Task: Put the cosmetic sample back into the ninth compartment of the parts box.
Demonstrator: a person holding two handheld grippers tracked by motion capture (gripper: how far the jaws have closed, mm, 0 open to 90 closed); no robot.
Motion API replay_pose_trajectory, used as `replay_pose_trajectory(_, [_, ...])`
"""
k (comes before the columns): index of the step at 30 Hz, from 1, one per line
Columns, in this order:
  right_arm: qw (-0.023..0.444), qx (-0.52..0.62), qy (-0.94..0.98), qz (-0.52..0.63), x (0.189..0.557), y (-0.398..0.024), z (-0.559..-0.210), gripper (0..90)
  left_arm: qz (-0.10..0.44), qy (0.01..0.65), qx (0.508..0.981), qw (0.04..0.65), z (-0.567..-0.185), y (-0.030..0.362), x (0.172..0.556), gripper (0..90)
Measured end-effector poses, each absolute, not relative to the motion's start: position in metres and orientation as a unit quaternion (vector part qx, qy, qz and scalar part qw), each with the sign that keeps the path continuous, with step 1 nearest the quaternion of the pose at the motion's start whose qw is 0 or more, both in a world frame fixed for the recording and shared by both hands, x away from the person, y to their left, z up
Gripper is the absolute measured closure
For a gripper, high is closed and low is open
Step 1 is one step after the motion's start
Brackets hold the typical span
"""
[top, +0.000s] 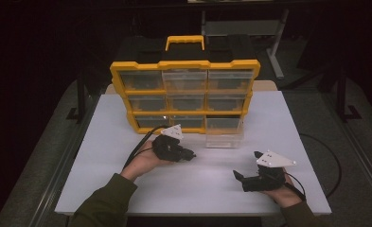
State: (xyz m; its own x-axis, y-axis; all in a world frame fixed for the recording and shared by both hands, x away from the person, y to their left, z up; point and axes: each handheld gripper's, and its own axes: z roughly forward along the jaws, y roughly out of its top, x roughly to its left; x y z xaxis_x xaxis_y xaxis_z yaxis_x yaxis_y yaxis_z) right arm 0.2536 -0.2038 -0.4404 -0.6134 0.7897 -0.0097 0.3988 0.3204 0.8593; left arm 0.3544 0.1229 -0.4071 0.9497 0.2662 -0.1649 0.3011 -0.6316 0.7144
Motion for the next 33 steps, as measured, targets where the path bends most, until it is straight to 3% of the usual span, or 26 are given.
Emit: replay_pose_trajectory(33, [0.222, 0.378, 0.782, 0.442, 0.254, -0.204, -0.441, 0.0, -0.027, 0.147, 0.897, 0.417, -0.372, 0.113, 0.374, 81.3])
